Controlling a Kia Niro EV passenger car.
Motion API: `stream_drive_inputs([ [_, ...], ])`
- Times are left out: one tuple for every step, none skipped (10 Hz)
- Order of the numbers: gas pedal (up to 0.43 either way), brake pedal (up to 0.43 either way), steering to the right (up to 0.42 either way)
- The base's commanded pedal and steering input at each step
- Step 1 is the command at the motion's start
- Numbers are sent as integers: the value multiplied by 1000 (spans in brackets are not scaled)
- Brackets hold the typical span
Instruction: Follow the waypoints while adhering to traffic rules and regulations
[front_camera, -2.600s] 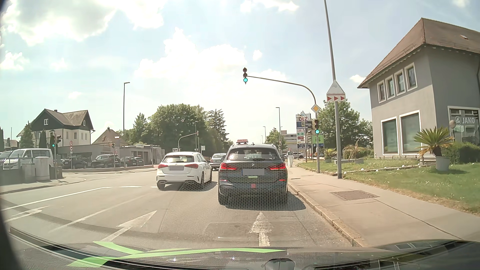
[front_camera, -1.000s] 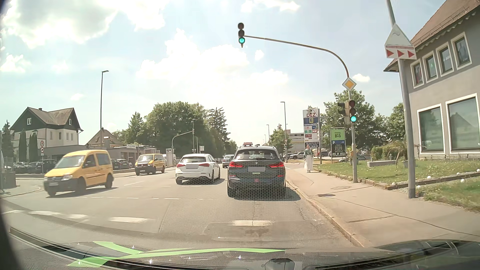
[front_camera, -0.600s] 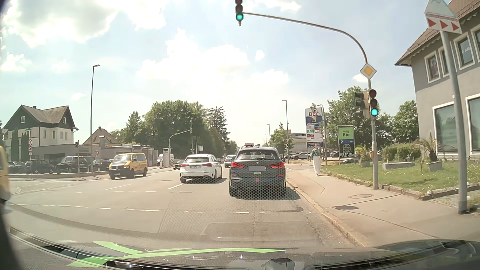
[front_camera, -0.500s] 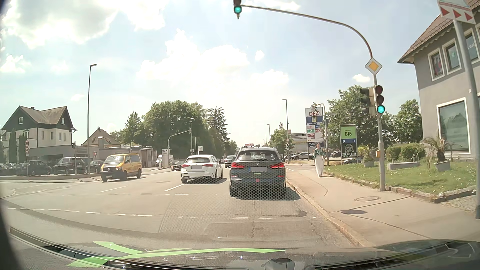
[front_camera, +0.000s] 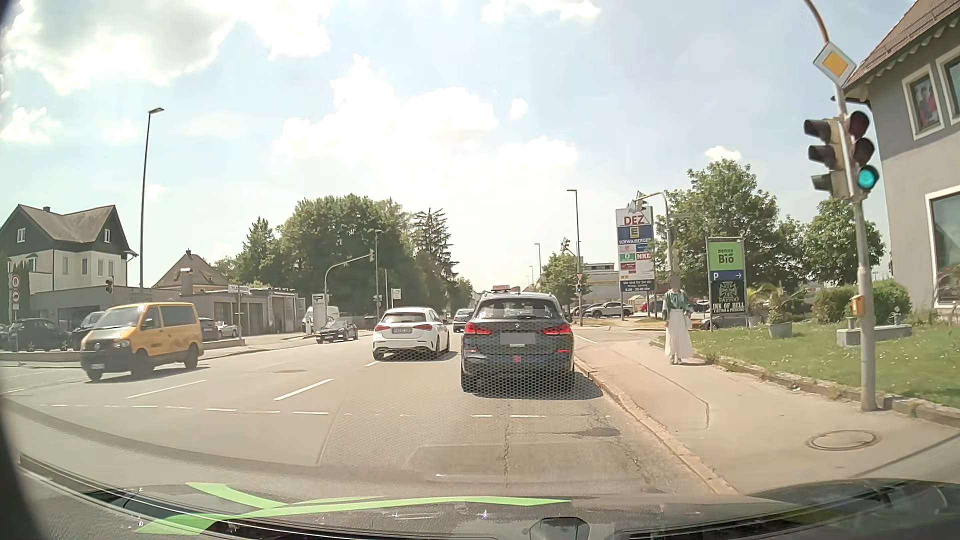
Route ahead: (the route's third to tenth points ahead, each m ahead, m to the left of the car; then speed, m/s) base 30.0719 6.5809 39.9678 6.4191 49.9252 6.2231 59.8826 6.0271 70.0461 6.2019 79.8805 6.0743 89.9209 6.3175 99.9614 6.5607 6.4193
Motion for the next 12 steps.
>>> stream_drive_inputs([
  [150, 0, -7],
  [0, 0, -7],
  [0, 0, -7],
  [0, 0, -8],
  [0, 0, -7],
  [0, 0, -6],
  [0, 0, -6],
  [0, 0, -6],
  [0, 6, -6],
  [0, 67, -5],
  [0, 116, -4],
  [0, 122, -1],
])
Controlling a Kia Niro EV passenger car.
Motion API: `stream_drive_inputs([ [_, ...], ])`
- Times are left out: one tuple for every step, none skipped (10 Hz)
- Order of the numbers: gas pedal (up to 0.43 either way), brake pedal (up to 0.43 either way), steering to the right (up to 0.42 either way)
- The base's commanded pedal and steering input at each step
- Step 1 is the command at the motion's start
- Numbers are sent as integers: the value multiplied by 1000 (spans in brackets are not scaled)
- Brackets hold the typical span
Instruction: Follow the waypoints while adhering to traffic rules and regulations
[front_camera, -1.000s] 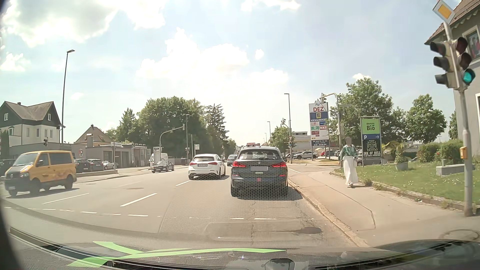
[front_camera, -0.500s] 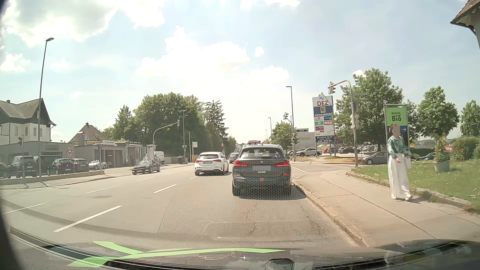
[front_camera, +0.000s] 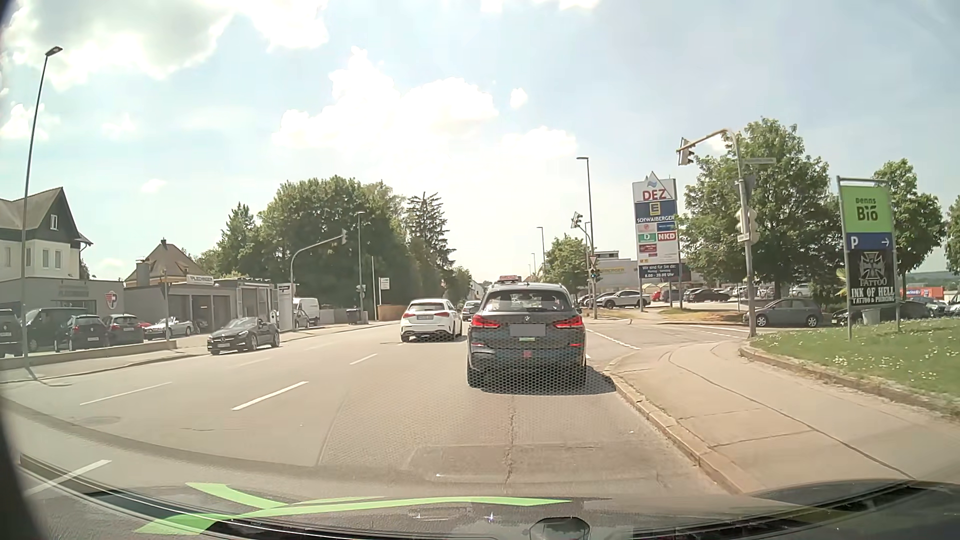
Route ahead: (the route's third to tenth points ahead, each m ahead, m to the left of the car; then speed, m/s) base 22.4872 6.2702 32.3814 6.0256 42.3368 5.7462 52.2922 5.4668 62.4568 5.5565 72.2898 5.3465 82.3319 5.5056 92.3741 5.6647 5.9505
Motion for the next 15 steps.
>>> stream_drive_inputs([
  [0, 61, 1],
  [0, 6, 1],
  [0, 0, 2],
  [0, 0, 1],
  [0, 0, 1],
  [0, 0, 2],
  [0, 0, 1],
  [47, 0, 0],
  [98, 0, -2],
  [220, 0, -2],
  [248, 0, -3],
  [299, 0, -5],
  [311, 0, -6],
  [339, 0, -7],
  [350, 0, -9],
])
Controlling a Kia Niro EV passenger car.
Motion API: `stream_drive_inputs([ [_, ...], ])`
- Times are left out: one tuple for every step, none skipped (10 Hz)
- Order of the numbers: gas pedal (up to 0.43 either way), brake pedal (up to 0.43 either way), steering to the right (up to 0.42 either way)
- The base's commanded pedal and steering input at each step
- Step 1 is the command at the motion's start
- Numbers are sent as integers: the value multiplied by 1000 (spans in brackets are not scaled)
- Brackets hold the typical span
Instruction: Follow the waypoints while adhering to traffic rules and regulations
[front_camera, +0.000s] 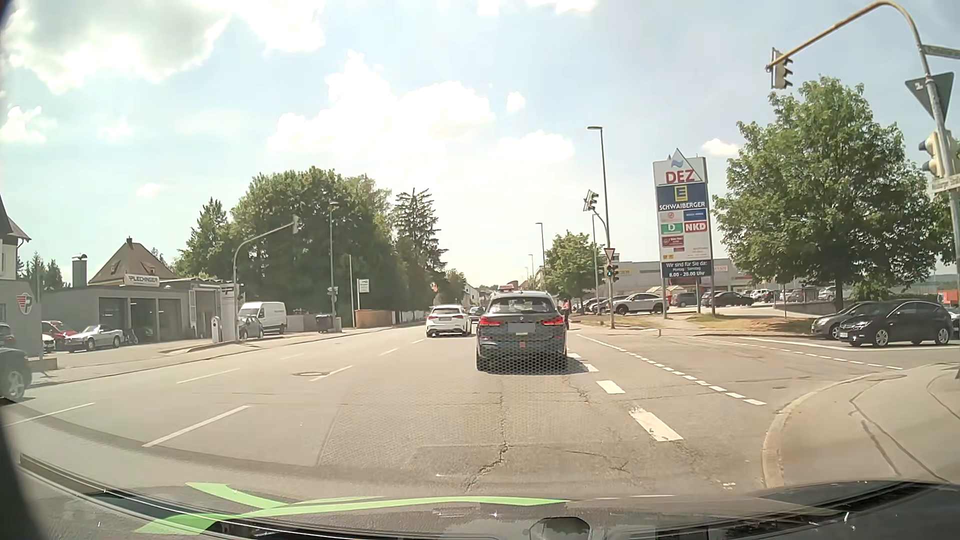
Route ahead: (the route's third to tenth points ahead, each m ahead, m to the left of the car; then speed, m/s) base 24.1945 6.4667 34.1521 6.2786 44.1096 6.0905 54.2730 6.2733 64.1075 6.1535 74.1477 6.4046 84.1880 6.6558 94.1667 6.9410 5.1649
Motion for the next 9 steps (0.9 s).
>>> stream_drive_inputs([
  [370, 0, -10],
  [378, 0, -11],
  [390, 0, -11],
  [390, 0, -11],
  [390, 0, -11],
  [390, 0, -11],
  [390, 0, -11],
  [390, 0, -11],
  [390, 0, -11],
])
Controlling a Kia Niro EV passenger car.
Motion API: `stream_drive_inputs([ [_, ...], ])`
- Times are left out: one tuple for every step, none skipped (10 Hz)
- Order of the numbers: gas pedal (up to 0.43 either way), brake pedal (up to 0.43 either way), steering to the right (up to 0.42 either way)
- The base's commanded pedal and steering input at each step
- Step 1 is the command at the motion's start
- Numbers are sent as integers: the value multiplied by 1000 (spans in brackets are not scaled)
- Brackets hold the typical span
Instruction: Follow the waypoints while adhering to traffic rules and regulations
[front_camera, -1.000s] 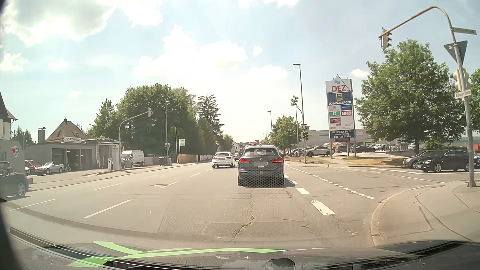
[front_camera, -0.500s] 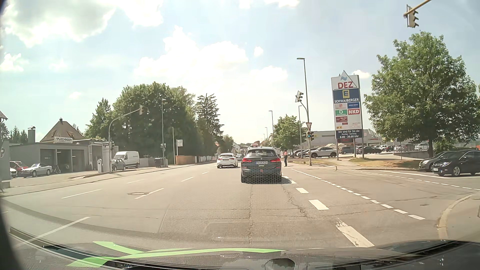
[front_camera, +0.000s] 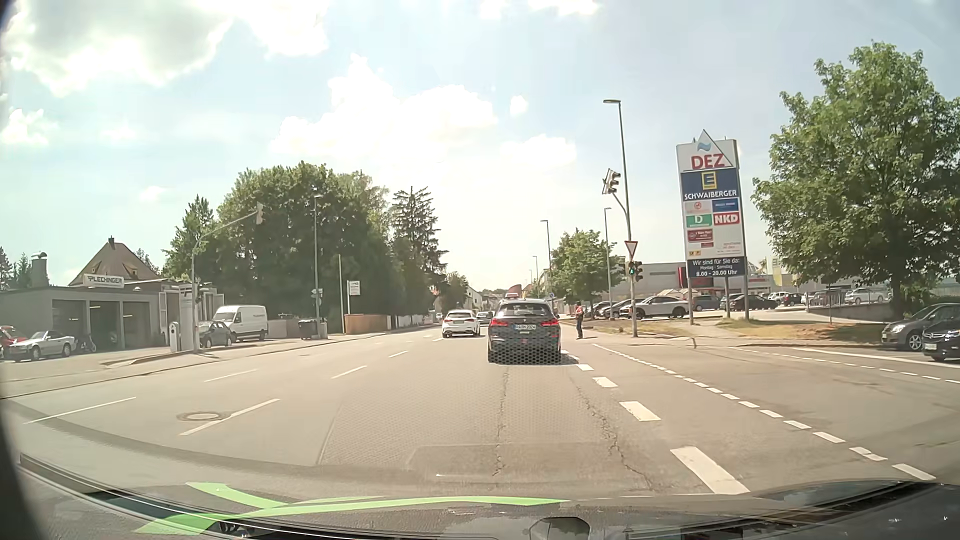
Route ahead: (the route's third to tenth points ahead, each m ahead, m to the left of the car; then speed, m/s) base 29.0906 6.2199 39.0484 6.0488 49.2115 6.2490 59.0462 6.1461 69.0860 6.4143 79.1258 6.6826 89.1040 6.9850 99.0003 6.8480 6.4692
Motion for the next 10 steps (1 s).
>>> stream_drive_inputs([
  [378, 0, -11],
  [370, 0, -11],
  [370, 0, -11],
  [370, 0, -11],
  [350, 0, -9],
  [339, 0, -9],
  [331, 0, -8],
  [331, 0, -8],
  [331, 0, -8],
  [331, 0, -7],
])
